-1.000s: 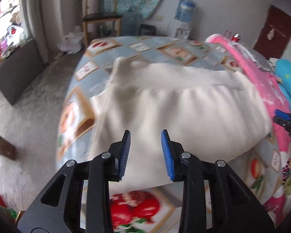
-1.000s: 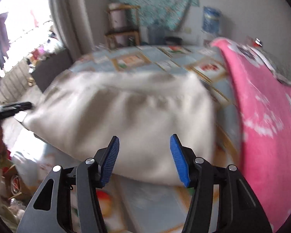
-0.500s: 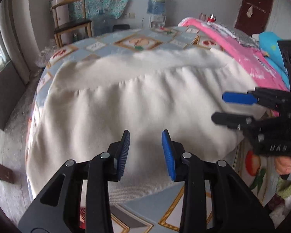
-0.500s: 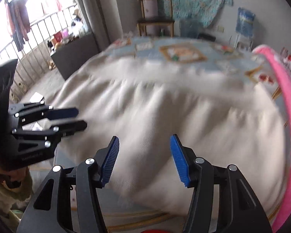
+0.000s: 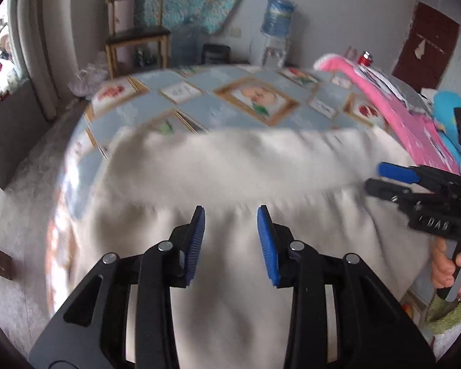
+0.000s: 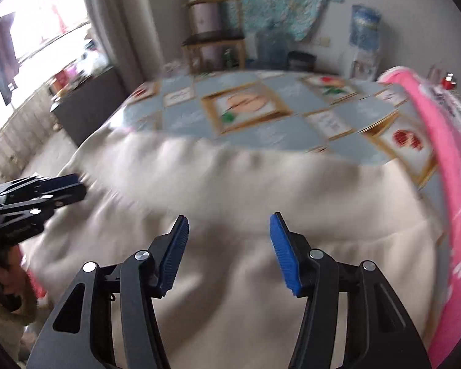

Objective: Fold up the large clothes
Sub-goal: 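Lay the folded hem down and open both tools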

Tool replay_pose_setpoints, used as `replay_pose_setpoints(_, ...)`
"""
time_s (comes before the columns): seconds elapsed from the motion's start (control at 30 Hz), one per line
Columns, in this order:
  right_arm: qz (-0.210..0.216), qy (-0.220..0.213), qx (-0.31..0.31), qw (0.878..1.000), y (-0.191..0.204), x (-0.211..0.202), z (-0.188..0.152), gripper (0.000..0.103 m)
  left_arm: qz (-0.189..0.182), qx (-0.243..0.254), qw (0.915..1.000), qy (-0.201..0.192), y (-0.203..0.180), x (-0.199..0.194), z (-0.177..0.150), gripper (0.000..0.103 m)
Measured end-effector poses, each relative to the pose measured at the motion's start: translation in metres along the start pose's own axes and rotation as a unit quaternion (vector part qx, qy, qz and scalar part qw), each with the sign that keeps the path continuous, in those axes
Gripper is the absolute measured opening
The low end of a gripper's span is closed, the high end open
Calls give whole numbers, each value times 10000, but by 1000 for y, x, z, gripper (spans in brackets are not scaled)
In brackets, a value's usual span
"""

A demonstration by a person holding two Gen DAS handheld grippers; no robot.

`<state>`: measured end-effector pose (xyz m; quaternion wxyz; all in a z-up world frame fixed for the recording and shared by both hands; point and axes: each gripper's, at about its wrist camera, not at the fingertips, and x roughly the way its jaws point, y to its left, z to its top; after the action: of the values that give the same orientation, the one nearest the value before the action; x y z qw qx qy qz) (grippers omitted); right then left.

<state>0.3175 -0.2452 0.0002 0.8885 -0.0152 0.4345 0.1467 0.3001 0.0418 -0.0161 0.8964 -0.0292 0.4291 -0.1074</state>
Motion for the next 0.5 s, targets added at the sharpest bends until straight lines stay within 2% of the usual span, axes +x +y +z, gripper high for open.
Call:
replay_pose_setpoints(0.07, -134, 40, 322, 9994, -25, 8, 9, 53, 100, -254, 9996, 106, 17, 9, 12, 34)
replay_pose_setpoints(0.13, -496, 408, 691, 9955, -53, 32, 9, 53, 370, -603, 9960, 538, 43, 35, 16, 35)
replay_pose_setpoints(0.17, -236, 663, 1008, 9924, -70, 44, 4, 54, 218, -773, 9943, 701, 54, 44, 14, 33)
replay_pose_setpoints(0.2, -16, 588, 1180, 9913, -79, 43, 3, 54, 13, -913, 9944, 537, 61, 39, 15, 33)
replay_pose_setpoints(0.23, -41, 693, 1206, 9903, -81, 41, 3, 54, -49, -965, 9933, 636, 64, 35, 16, 33)
replay_pose_setpoints(0.3, -125, 593, 1273, 9900, -84, 19, -1, 54, 114, -1015, 9934, 530, 65, 18, 14, 33)
replay_pose_setpoints(0.4, 55, 249, 1306, 9911, -86, -29, -24, 54, -69, -917, 9956, 188, 62, -24, -2, 34)
replay_pose_setpoints(0.43, 45, 159, 1265, 9918, -85, -44, -35, 55, -112, -810, 9966, 80, 59, -38, -11, 36)
replay_pose_setpoints(0.5, 61, 108, 1138, 9934, -81, -61, -58, 55, -299, -539, 9981, 9, 50, -59, -36, 47)
